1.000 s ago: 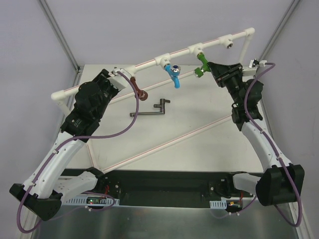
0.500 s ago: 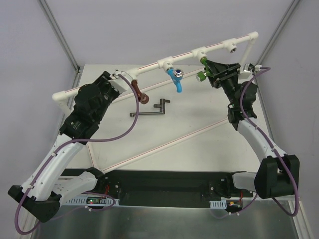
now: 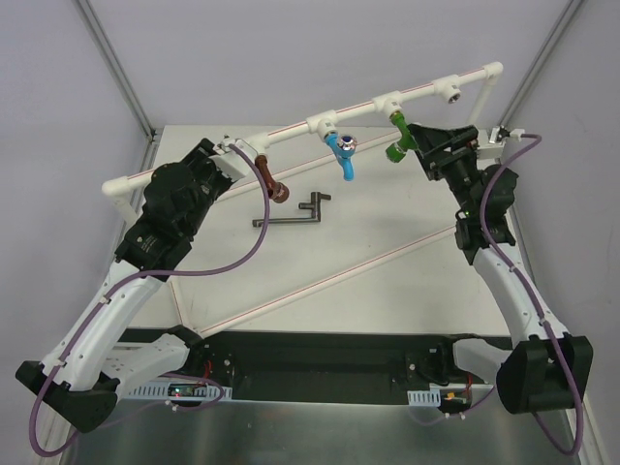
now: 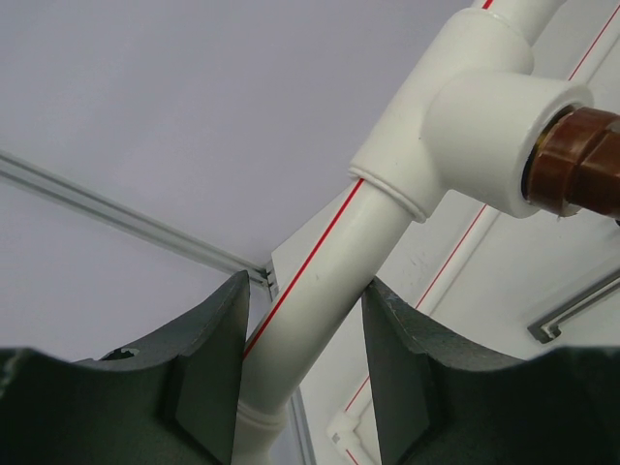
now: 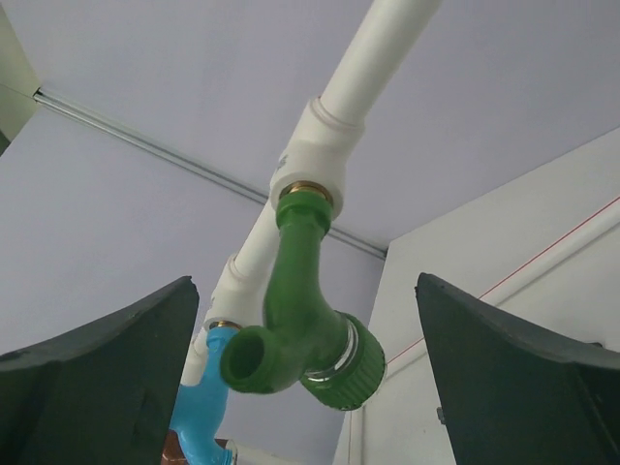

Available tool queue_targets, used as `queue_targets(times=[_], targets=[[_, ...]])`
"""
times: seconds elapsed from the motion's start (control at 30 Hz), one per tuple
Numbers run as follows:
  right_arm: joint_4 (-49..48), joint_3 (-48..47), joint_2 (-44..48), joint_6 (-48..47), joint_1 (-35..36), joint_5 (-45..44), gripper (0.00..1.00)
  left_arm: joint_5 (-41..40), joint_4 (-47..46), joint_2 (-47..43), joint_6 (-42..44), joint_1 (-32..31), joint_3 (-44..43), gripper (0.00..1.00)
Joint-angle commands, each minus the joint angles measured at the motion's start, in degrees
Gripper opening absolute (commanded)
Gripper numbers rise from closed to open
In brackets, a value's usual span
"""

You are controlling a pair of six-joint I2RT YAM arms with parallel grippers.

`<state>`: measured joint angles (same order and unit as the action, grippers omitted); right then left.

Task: Install the water faucets

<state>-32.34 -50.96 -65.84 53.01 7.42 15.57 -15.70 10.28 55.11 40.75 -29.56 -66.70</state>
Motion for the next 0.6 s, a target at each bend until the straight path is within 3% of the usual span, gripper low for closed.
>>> queue_targets(times=[0.0, 0.13, 0.17, 0.2, 0.3, 0.57], targets=[[3.05, -2.65, 4.57, -8.00, -1.09, 2.62, 0.96, 1.38, 7.56, 1.49, -8.50, 0.03, 2.18, 0.00], [17.44, -9.40, 6.95, -25.46, -1.00, 4.29, 0.96, 1.29, 7.65, 1.31, -8.41, 0.03, 2.18, 0.00], [26.36, -14.03, 7.22, -30.03, -0.74, 3.07, 0.96, 1.20, 7.56, 1.23, -8.32, 0.03, 2.10, 0.00], [30.19, -15.82, 8.09, -39.91, -0.48, 1.84, 0.96, 1.29, 7.65, 1.14, -8.41, 0.03, 2.10, 0.00], [40.67, -21.71, 9.50, -55.15, 0.93, -2.82, 0.96, 1.29, 7.65, 1.23, -8.41, 0.03, 2.10, 0.00], [54.55, -32.88, 5.38, -75.30, 7.41, -4.83, 0.96, 1.29, 7.65, 1.05, -8.50, 0.03, 2.10, 0.00]])
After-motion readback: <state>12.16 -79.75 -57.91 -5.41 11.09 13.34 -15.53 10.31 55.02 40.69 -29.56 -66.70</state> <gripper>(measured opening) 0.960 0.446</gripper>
